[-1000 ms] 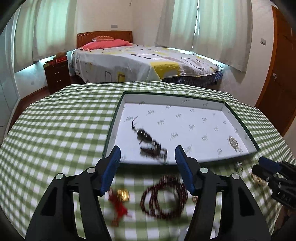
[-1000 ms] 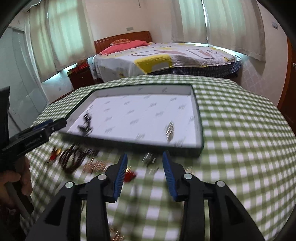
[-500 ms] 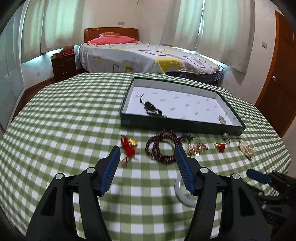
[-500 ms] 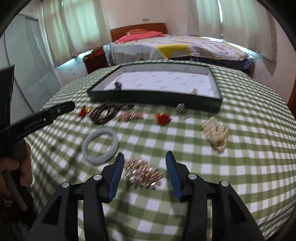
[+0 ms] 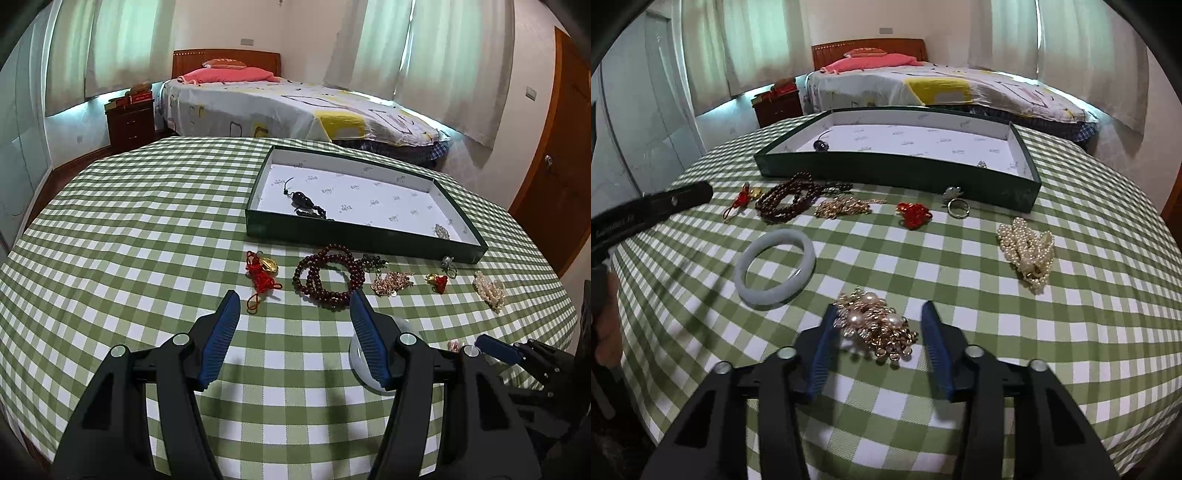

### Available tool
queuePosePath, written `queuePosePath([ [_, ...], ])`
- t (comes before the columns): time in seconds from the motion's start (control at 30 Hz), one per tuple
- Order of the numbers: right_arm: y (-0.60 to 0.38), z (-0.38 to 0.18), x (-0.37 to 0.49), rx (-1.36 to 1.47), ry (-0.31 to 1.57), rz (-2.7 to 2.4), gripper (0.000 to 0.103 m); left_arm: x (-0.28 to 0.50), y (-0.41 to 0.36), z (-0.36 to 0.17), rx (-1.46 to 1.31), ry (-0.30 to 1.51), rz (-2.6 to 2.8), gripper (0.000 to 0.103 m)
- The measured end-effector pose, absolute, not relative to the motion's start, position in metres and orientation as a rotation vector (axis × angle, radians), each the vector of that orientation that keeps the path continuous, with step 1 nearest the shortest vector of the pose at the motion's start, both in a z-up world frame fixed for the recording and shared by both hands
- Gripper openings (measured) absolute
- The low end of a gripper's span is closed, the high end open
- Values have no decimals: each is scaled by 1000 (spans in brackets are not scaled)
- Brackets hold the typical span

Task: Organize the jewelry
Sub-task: 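Grasp the pearl-and-gold brooch with the right tool, then grasp the white jade bangle with the left tool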

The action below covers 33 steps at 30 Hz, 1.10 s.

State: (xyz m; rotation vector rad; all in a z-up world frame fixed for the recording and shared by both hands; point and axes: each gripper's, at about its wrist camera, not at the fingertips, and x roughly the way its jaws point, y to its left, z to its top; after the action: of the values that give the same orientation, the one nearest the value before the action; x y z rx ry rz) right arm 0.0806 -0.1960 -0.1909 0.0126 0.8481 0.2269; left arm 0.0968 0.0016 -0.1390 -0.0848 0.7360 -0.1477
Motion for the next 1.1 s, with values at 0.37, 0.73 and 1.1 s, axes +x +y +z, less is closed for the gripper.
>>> queuePosePath([
  [0.37, -205, -185, 82, 36, 826, 220, 21, 97, -14, -146, -66, 757, -180, 60],
  [0.73, -216, -178, 81, 52, 804, 206, 12, 94, -30, -148, -48, 767, -215, 60],
  [1.1, -245, -171, 78, 80, 774, 141, 12, 93, -63, -155, 9, 788, -274, 60],
])
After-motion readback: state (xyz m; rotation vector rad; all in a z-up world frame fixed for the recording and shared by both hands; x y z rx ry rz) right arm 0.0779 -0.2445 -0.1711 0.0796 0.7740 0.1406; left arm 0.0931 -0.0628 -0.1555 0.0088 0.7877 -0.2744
